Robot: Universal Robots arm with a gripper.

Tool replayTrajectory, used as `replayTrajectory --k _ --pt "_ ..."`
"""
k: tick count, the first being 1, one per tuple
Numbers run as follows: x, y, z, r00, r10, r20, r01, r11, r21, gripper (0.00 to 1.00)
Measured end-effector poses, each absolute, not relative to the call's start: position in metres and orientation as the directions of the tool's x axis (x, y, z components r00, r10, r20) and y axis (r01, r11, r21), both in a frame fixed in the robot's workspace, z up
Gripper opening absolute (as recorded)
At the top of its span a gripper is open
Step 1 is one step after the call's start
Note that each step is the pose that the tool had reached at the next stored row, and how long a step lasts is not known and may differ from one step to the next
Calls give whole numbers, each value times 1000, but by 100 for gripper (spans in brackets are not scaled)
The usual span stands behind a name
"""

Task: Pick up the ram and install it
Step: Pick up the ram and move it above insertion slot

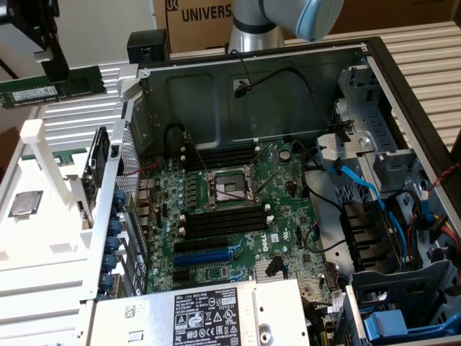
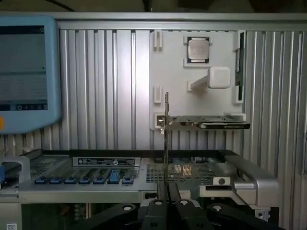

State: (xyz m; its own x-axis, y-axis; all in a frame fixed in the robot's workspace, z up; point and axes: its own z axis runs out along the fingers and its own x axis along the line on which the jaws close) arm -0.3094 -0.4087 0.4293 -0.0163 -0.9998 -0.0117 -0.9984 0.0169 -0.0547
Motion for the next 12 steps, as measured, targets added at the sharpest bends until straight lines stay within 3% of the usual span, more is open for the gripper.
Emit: replayTrajectory --k 12 --pt "-241 -409 429 -16 -1000 -4 -998 16 -55 12"
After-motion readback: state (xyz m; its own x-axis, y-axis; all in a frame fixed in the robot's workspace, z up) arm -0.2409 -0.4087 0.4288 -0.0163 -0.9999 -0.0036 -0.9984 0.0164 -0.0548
